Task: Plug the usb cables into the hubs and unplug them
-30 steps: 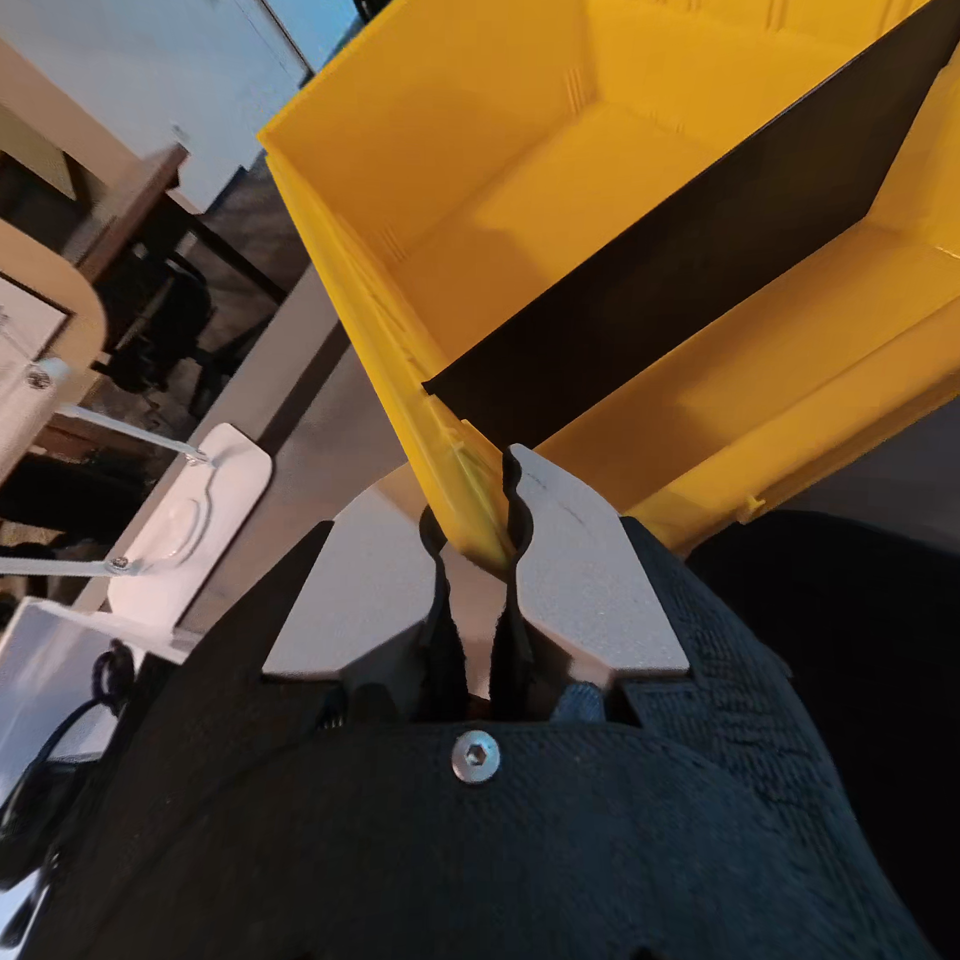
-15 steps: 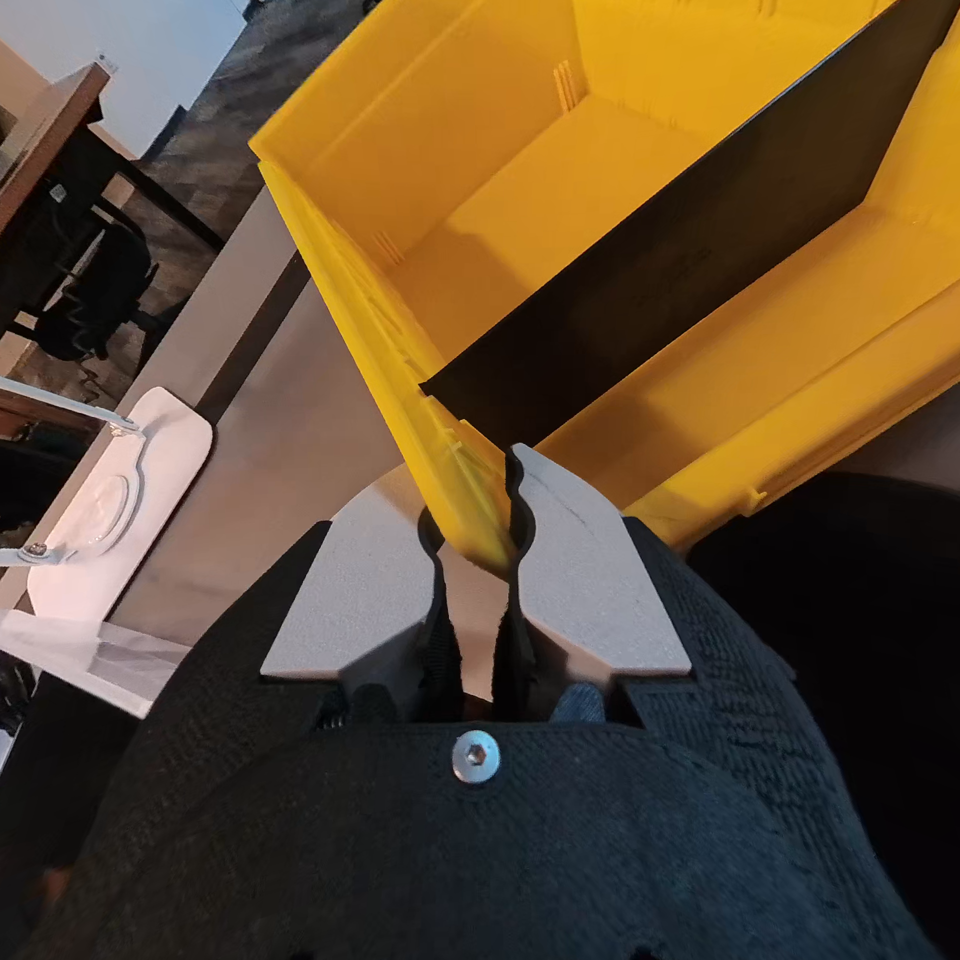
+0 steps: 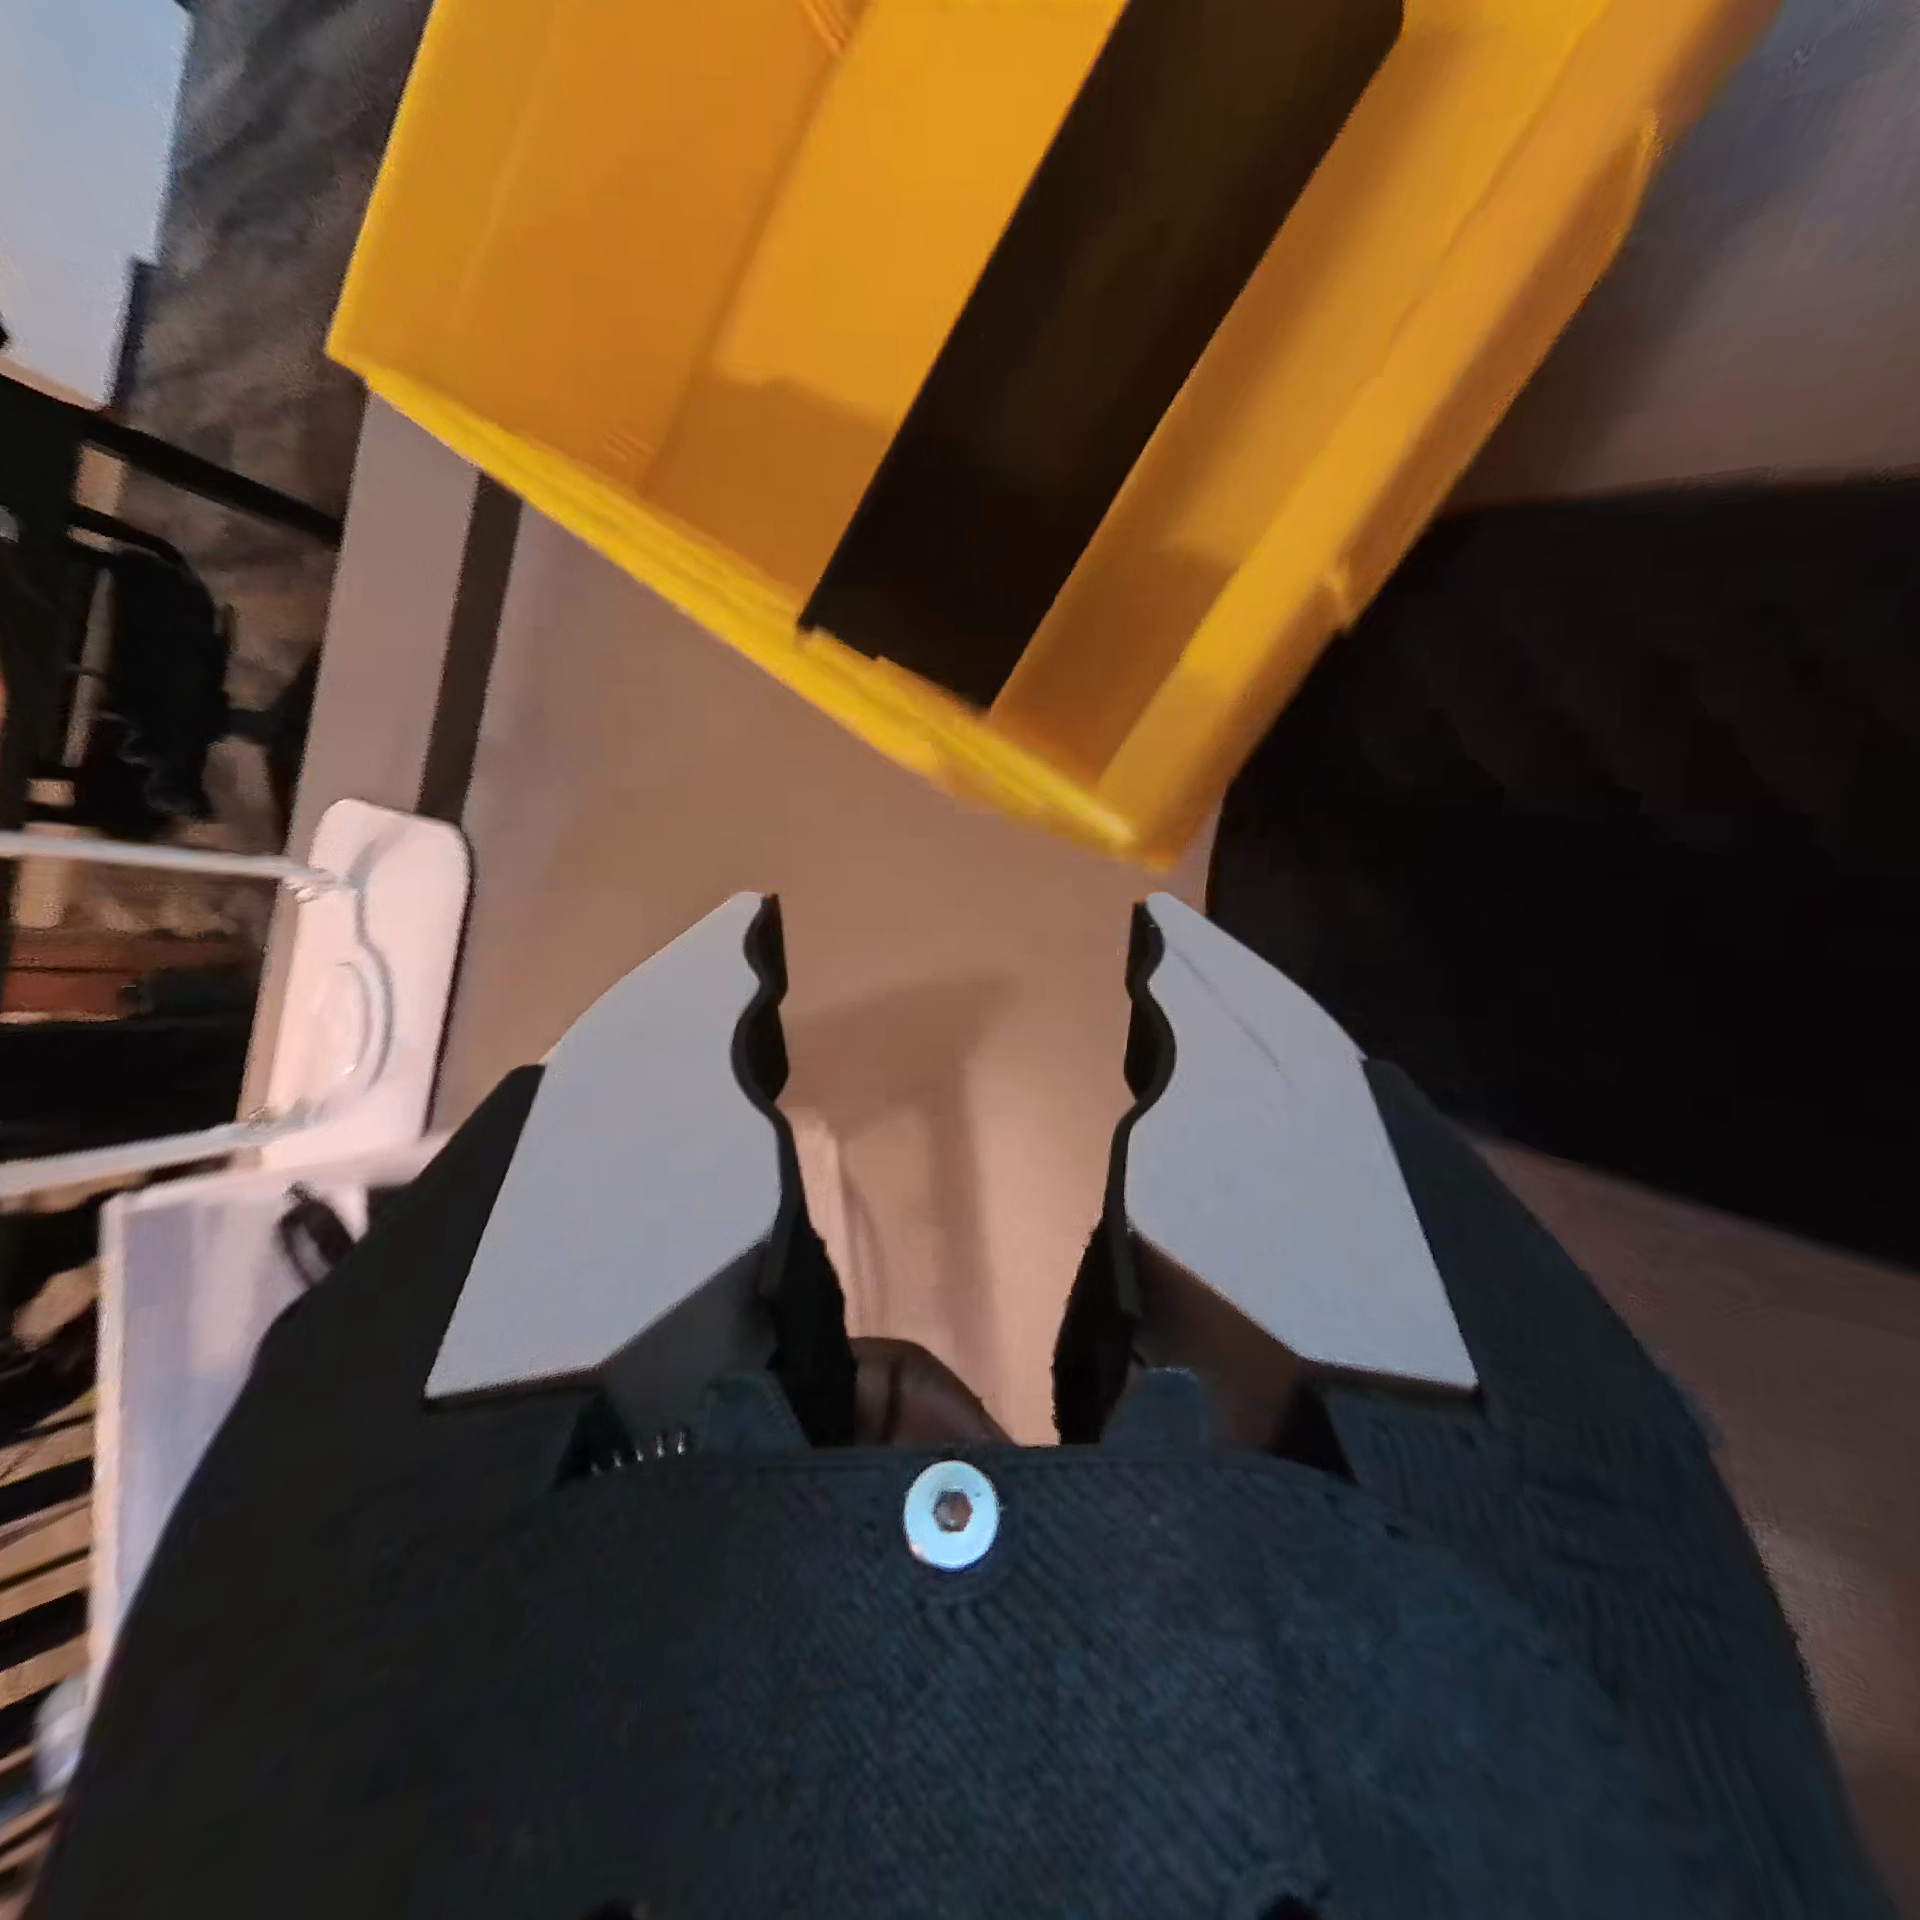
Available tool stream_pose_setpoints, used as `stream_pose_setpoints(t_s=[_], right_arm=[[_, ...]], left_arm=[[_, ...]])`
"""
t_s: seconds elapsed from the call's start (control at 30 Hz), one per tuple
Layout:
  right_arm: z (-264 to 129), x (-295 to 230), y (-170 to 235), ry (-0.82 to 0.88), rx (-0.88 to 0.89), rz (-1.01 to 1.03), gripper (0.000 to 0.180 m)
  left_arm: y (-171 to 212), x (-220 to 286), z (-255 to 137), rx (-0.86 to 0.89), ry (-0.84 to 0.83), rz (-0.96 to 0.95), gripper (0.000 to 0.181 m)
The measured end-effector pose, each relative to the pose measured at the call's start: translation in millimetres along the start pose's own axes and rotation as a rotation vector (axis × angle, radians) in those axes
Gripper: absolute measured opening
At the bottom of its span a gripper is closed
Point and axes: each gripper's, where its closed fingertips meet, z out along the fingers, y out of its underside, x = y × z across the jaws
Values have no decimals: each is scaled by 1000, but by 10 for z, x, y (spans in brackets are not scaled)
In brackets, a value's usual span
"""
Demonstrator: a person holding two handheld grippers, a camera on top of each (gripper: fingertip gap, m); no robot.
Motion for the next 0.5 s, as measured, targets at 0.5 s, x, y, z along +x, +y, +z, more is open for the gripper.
stream_pose_setpoints(t_s=[0.5], right_arm=[[-242,-297,-425,-152,246,-262,34]], left_arm=[[1978,-423,-249,-484,-158,29,31]])
